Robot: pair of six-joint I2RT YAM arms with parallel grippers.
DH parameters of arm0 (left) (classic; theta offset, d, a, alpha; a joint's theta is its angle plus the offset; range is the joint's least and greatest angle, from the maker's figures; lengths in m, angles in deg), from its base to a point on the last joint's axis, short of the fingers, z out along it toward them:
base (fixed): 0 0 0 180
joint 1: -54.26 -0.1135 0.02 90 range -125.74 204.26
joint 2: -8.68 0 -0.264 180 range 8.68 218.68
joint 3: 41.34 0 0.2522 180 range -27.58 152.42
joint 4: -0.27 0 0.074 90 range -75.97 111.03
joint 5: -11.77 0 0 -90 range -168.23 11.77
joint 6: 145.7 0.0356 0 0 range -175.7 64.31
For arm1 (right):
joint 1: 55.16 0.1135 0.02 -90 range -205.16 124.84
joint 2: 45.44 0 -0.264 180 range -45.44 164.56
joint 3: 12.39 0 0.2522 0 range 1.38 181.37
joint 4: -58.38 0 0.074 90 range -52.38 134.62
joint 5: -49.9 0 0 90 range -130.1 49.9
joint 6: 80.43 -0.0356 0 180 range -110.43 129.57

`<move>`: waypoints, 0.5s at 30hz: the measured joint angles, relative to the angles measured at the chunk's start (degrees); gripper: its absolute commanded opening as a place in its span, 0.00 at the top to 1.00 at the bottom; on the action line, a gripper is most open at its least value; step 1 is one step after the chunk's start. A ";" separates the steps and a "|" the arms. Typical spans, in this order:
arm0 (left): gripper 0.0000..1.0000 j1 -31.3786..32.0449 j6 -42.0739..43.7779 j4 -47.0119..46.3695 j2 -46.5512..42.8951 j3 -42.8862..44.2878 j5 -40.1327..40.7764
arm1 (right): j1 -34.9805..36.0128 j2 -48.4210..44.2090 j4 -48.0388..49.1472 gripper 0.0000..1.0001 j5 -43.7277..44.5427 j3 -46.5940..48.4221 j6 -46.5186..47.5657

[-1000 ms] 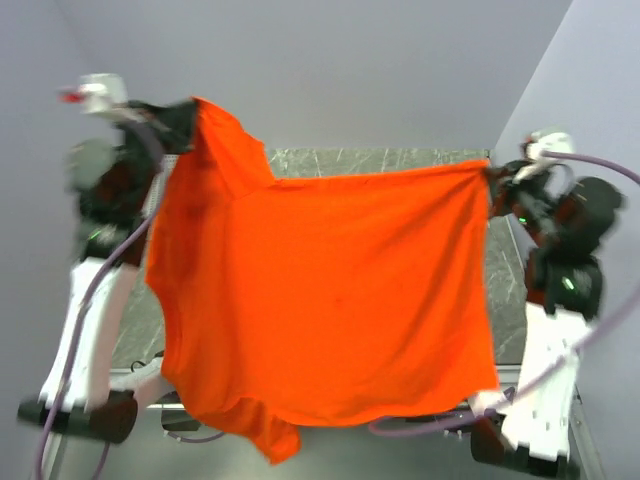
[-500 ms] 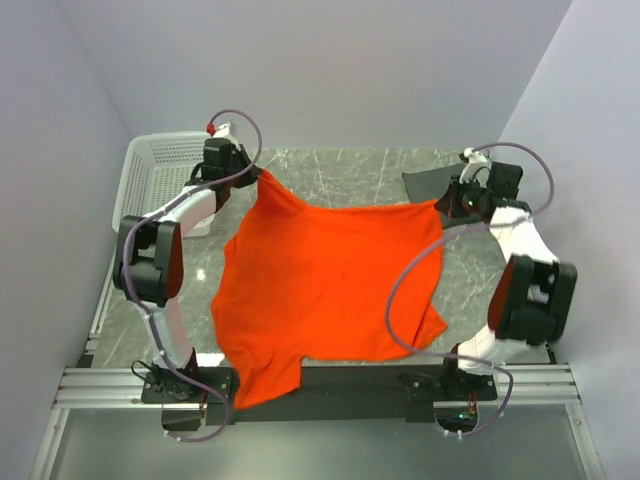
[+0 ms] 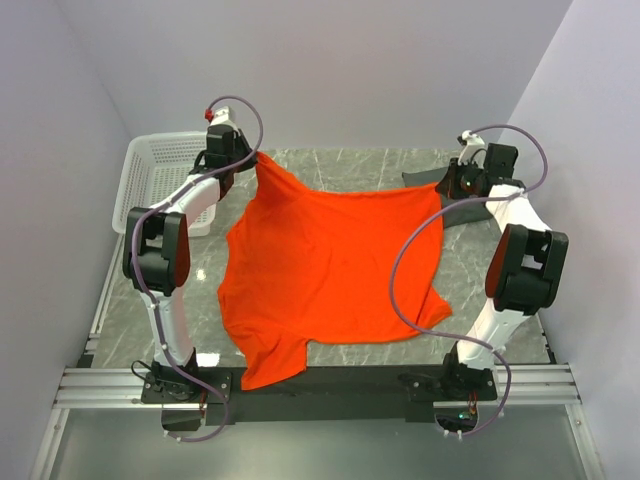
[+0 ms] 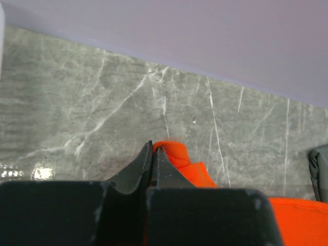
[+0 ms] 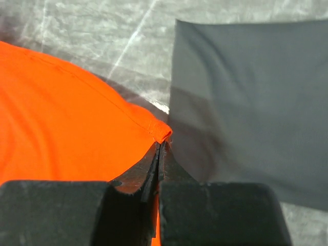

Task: Fold and stack the t-shirts
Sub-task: Flatten the tshirt out

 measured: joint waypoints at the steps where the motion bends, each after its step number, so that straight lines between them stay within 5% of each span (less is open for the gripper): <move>1: 1.00 0.00 0.20 -0.17 0.00 -0.13 0.59 | 0.07 0.02 0.28 1.00 -0.79 0.09 0.11; 15: 1.00 -0.07 2.47 -3.10 -7.91 -8.20 3.32 | 0.59 -12.61 3.08 1.00 -15.37 -4.15 1.25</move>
